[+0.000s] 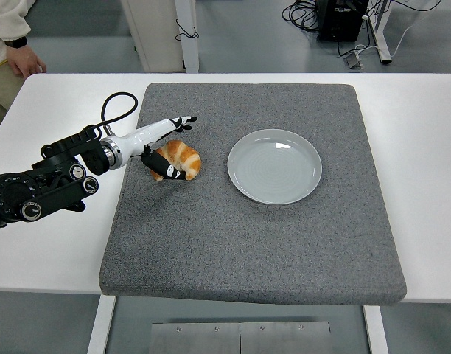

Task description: Place the bread on the plate

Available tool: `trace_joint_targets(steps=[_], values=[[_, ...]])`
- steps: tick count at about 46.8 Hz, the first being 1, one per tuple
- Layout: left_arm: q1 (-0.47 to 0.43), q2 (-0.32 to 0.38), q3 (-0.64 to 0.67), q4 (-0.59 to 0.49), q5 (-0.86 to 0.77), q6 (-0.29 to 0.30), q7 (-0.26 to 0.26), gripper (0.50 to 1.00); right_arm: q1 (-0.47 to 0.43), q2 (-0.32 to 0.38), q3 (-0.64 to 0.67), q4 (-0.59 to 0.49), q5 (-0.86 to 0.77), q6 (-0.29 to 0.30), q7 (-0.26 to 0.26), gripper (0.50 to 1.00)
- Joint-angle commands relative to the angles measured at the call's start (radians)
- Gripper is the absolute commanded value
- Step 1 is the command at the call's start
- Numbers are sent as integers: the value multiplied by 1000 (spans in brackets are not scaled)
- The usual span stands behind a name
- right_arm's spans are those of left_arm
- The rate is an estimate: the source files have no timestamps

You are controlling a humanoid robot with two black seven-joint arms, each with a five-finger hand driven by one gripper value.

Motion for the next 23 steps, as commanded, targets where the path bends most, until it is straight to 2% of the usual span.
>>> trace_joint_targets(steps=[1,18,21,23], values=[[3,0,-1,3,-1,11,0,969,0,0,0,0,0,0,0,1000],[22,-5,-1,13,-1,46,-18,968,0,0,0,0,0,0,0,1000],[23,-17,-1,13,-1,46,-32,962,0,0,0,0,0,0,0,1000],[23,-18,0,13,-1,48,-40,939,0,0,-1,0,0,0,0,1000]])
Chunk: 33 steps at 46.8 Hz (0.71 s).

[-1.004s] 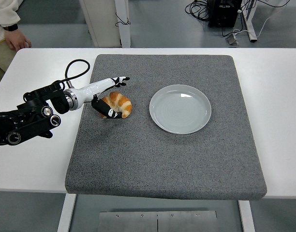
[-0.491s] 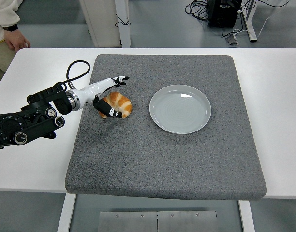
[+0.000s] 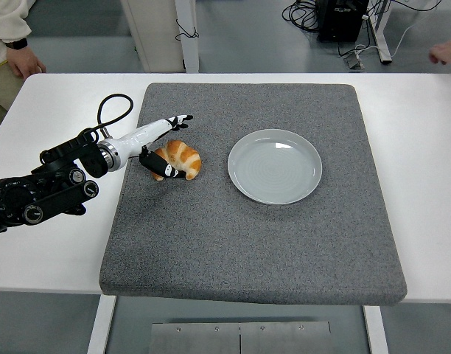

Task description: Place the bread on the plate

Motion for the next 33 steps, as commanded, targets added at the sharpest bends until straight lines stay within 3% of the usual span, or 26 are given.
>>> trace_joint_targets(steps=[1,8,19,27,30,33], values=[[2,-6,1,0,2,2,-15,927,0,0,-2,0,0,0,0,1000],[2,-8,1,1,2,2,-20,854,0,0,0,0,0,0,0,1000],[16,-6,0,1,-1,2,-20,805,0,0,0,0,0,0,0,1000],[22,-3,0,1,0,8,-20,742,0,0,0,0,0,0,0,1000],[22,-1,0,1,-3,8,-20,653,0,0,0,0,0,0,0,1000],[22,-1,-2,1,-11,8,-20,526,0,0,-2,0,0,0,0,1000]])
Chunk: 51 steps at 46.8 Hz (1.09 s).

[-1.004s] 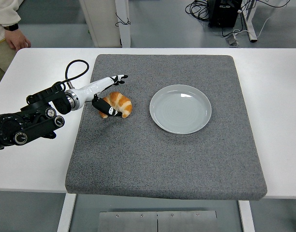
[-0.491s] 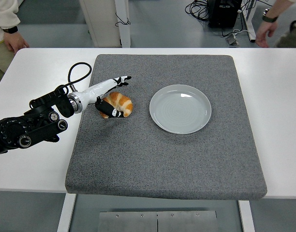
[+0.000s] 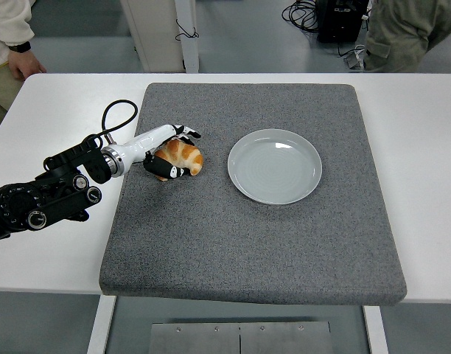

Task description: Place the bread on the plate

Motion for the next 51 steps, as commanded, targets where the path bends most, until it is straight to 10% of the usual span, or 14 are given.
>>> trace_joint_targets(steps=[1,51], values=[[0,0,-1,0,-10,-1,-1,500,0,0,0,0,0,0,0,1000],[-259,121,-12,-3,-126,-94,-59,500,0,0,0,0,0,0,0,1000]])
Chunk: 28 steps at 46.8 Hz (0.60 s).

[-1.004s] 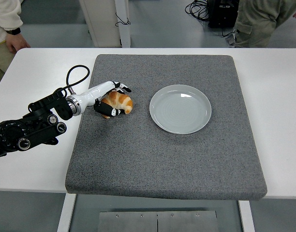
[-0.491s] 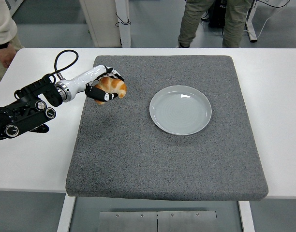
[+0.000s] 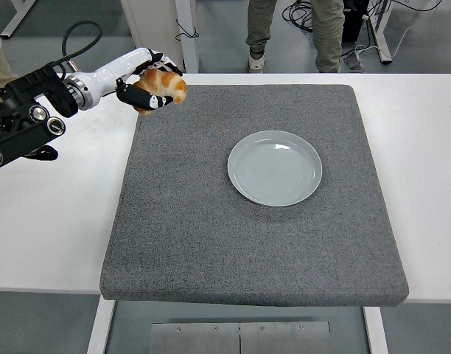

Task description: Place the bread on the plate

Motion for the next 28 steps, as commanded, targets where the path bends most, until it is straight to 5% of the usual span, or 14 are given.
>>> trace_joint_targets(steps=[1,28], values=[[-21,2,-1,0,0,-11,-1,500,0,0,0,0,0,0,0,1000],[-156,-1,1,-1,-17,-69,-9,500,0,0,0,0,0,0,0,1000]])
